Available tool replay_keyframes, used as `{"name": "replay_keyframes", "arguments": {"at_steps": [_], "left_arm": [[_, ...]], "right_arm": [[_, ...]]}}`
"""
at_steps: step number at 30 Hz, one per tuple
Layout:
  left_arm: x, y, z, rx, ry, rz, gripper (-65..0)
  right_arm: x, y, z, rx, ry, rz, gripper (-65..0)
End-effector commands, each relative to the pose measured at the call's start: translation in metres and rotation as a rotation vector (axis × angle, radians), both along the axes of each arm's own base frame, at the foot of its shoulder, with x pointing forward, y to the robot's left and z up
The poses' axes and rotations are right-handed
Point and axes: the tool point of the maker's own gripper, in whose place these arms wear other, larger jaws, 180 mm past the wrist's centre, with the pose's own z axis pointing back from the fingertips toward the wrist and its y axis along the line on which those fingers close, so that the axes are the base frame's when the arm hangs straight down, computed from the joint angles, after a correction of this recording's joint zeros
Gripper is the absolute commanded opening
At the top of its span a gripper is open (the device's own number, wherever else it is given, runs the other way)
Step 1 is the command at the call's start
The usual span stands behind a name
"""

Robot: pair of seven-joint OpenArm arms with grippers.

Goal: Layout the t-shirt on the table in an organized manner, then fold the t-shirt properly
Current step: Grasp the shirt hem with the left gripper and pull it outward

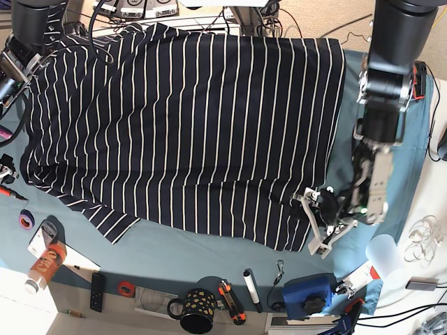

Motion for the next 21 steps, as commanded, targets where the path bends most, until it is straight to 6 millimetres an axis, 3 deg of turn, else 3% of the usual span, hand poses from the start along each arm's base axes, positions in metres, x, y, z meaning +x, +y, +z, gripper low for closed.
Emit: {"name": "replay_keyframes", "arguments": {"at_steps": [1,7,14,16,20,21], "left_arm": [[0.022,0.005,0.026,-0.013,-0.070,0.019,-30.7],[0.026,0.011,0.023,0.015,-0.066,0.033,-30.7],[0.016,-0.005,-0.001,-0.017,0.002,0.032,-33.4],[0.016,-0.008,-0.004,-0.028,0.000,0.039,-39.2],[0.033,0.009,0.005,-0.006,-0.073,0.143,-63.6],[0.038,0.014,0.009,0.006,-0.099,0.168,-65.0]], "right_arm": [[0.006,-0.012,0.028,-0.042,-0.066,-0.004,-45.9],[0.006,-0.012,0.028,-0.043,-0.065,-0.005,-45.9],[0.006,-0.012,0.027,-0.042,-0.064,-0.004,-45.9],[0.006,-0.012,0.027,-0.041,-0.062,-0.004,-45.9],[0.005,-0.012,0.026,-0.041,-0.057,-0.004,-45.9],[0.005,-0.012,0.026,-0.041,-0.054,-0.004,-45.9]]}}
